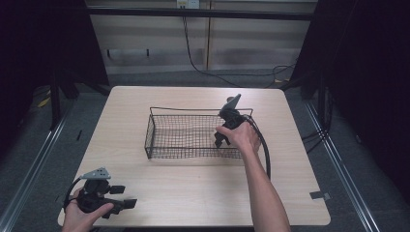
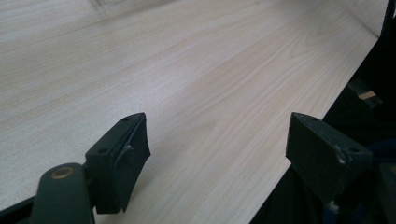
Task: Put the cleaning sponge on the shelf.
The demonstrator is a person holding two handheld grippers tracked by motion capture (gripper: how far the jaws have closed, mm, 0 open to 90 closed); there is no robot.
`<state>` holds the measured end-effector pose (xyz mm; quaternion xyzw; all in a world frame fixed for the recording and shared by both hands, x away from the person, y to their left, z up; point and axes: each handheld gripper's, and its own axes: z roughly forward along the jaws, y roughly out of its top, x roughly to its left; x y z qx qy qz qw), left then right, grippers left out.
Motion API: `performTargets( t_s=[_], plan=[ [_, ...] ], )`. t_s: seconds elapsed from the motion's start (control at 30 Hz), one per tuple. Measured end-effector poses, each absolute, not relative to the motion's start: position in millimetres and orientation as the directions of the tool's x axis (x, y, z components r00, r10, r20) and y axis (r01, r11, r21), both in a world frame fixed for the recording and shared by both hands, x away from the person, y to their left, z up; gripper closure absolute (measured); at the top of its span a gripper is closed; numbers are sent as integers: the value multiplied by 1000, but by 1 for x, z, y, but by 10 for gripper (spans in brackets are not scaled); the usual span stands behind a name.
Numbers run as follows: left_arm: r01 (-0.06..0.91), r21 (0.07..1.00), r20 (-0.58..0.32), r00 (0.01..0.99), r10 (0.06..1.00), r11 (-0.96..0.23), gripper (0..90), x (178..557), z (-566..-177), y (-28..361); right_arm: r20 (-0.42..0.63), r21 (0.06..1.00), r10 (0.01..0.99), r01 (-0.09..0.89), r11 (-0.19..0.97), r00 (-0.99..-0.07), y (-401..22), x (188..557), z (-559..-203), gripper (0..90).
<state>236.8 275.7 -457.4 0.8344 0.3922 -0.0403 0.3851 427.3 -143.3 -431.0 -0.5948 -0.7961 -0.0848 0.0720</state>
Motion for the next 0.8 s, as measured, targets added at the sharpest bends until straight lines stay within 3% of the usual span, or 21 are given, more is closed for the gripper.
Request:
performTargets(
  t_s=[0.8],
  plan=[
    [682, 611, -368, 693, 619, -400, 211, 237, -457, 276, 188, 53, 944, 963, 265, -271, -141, 426, -441, 289]
  ],
)
